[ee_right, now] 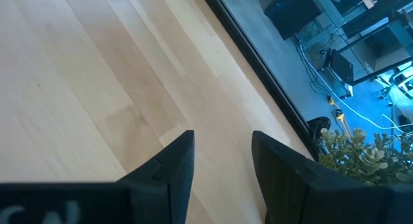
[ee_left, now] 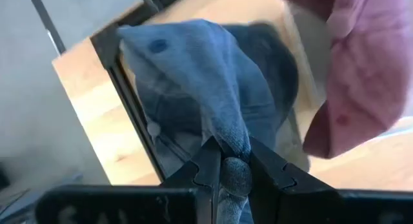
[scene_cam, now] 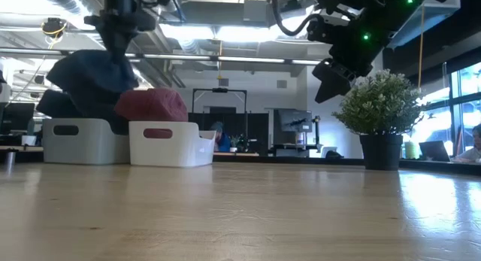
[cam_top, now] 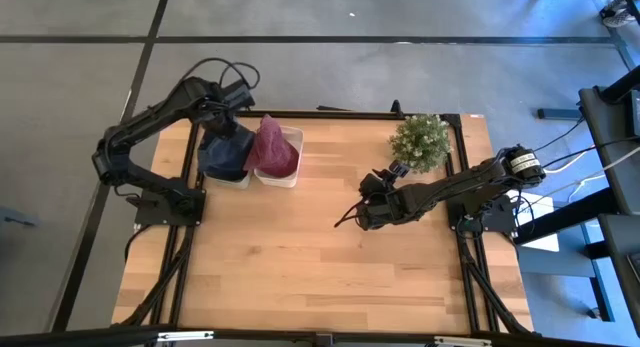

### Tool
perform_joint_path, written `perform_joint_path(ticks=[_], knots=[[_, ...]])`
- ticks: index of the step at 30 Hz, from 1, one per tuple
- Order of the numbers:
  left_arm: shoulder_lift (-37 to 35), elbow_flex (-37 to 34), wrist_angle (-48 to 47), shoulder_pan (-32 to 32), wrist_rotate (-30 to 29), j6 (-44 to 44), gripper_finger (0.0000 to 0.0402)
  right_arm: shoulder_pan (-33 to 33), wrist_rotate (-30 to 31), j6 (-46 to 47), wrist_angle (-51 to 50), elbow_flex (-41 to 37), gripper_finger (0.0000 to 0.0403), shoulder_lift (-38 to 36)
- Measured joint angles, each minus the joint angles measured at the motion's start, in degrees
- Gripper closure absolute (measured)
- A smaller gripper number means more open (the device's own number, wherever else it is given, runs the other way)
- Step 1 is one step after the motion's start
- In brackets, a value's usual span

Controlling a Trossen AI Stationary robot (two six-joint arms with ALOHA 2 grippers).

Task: Pick & Place hat
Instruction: Put the blue cap into the gray bin

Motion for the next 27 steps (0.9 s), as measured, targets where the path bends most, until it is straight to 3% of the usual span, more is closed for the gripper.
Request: perform_joint_path(ticks=[14, 27], knots=[[-0.79, 0.57, 0.05, 0.10, 1.22, 3.40, 0.0358, 0.00, -0.14, 0.06, 1.72, 0.00, 0.0247, 0.00], [-3.06, 0.58, 0.03, 5.38, 0.01, 8.57, 0.0358, -0.01, -1.72, 0.13, 3.50, 0.00, 0.0247, 0.00]])
